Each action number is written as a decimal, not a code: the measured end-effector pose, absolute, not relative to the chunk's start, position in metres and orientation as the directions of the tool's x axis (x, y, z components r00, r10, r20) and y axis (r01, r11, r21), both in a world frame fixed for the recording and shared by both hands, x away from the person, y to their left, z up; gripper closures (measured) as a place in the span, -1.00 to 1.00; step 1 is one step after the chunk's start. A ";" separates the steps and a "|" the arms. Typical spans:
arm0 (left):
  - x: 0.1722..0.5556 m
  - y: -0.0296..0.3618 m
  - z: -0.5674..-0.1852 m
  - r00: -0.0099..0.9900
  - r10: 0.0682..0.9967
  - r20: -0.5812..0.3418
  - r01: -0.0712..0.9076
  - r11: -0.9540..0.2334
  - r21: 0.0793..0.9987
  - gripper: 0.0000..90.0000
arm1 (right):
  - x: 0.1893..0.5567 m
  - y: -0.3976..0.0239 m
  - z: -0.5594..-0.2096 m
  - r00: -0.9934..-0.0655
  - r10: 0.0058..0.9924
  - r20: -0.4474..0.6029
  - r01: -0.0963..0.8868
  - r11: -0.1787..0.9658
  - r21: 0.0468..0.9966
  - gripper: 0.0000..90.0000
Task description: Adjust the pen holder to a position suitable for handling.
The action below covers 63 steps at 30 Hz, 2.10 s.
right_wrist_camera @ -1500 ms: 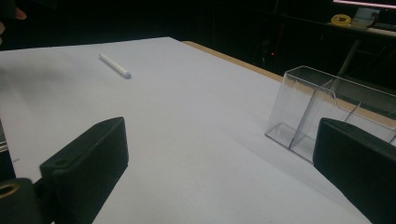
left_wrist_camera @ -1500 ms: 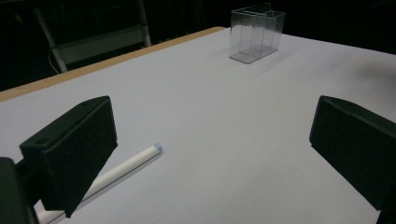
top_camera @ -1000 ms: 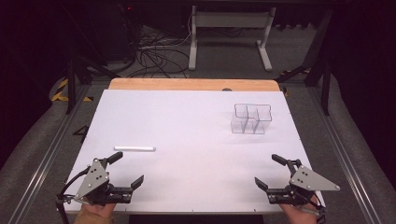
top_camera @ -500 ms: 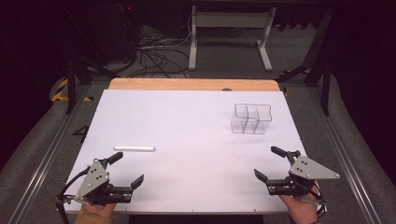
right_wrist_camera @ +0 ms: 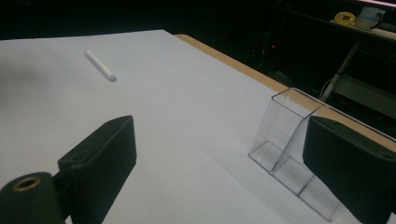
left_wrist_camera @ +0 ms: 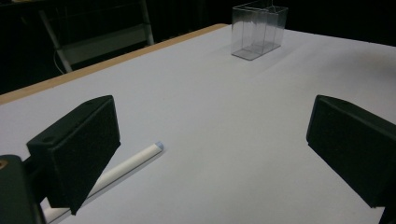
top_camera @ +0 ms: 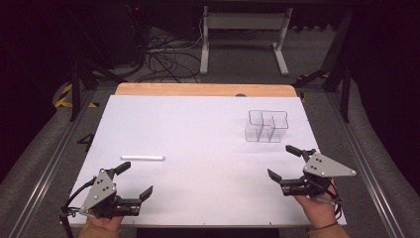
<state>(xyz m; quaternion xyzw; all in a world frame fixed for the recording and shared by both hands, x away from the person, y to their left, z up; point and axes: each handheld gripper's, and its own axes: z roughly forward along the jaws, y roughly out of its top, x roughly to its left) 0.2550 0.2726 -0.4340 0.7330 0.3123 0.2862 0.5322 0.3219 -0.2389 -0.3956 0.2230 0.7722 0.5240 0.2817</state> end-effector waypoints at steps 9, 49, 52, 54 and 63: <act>0.256 0.273 -0.434 0.641 0.763 0.085 0.156 -0.238 0.959 -0.92 | 0.329 -0.239 -0.381 -0.775 0.604 -0.186 0.099 0.406 0.908 -0.60; 0.256 0.273 -0.435 0.641 0.764 0.080 0.164 -0.237 0.958 -0.92 | 0.430 -0.228 -0.351 -0.799 0.564 -0.207 0.196 0.571 0.797 -0.47; 0.256 0.273 -0.435 0.642 0.762 0.080 0.164 -0.239 0.957 -0.92 | 0.436 -0.229 -0.351 -0.795 0.573 -0.201 0.208 0.568 0.797 -0.46; 0.256 0.273 -0.435 0.642 0.763 0.080 0.165 -0.238 0.957 -0.92 | 0.438 -0.229 -0.351 -0.793 0.575 -0.202 0.210 0.568 0.796 -0.46; 0.257 0.273 -0.436 0.645 0.761 0.074 0.168 -0.236 0.957 -0.92 | 0.451 -0.227 -0.355 -0.804 0.553 -0.219 0.205 0.602 0.772 -0.41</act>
